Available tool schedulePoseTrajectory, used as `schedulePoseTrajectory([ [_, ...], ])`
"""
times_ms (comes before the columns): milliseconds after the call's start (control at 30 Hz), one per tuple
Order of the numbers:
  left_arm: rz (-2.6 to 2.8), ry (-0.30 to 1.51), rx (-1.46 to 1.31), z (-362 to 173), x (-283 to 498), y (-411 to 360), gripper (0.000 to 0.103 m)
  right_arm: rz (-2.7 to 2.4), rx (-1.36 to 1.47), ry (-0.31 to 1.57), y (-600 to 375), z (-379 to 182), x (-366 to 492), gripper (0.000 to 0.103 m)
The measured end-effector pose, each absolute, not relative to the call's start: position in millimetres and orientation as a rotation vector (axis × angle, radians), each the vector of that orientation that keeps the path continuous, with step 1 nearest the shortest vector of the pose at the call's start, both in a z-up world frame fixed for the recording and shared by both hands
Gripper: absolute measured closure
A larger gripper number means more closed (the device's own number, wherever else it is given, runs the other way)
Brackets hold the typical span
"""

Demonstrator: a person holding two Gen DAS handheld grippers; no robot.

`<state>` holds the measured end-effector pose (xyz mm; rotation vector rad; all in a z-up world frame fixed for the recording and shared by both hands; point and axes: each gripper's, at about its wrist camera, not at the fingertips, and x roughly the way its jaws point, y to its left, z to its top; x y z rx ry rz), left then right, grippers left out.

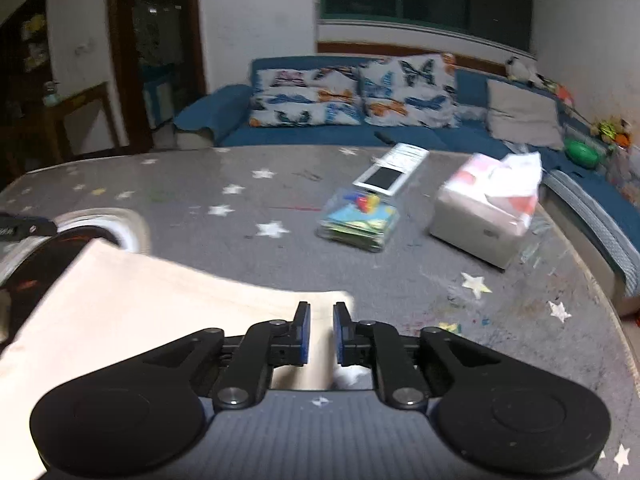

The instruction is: Fold clothes

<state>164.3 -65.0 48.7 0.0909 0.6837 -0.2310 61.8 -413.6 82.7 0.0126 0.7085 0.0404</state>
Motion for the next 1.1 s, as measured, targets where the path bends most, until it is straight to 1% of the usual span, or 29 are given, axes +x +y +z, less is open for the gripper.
schedulePoseTrajectory([
  [67, -0.223, 0.678, 0.098, 53, 151, -50, 0.078, 0.090, 0.001, 0.704, -404, 89, 48, 0.081],
  [167, -0.220, 0.676, 0.113, 54, 128, -33, 0.074, 0.174, -0.004, 0.704, -388, 94, 25, 0.065],
  [367, -0.254, 0.684, 0.162, 48, 83, -22, 0.073, 0.284, 0.010, 0.744, -358, 89, -6, 0.064],
  [567, -0.375, 0.691, 0.259, 35, 49, -54, 0.073, 0.317, 0.025, 0.804, -341, 71, -20, 0.064],
  [800, -0.365, 0.727, 0.298, 16, 47, -65, 0.073, 0.325, 0.034, 0.816, -335, 65, -30, 0.060],
  [967, -0.337, 0.726, 0.280, 10, 47, -60, 0.074, 0.320, 0.038, 0.814, -334, 65, -31, 0.060],
  [1033, -0.325, 0.720, 0.264, 11, 48, -56, 0.083, 0.317, 0.036, 0.812, -333, 65, -31, 0.060],
  [1067, -0.320, 0.717, 0.255, 11, 48, -54, 0.090, 0.316, 0.035, 0.812, -332, 64, -31, 0.060],
  [1100, -0.314, 0.714, 0.247, 11, 48, -52, 0.094, 0.315, 0.034, 0.811, -332, 64, -32, 0.060],
])
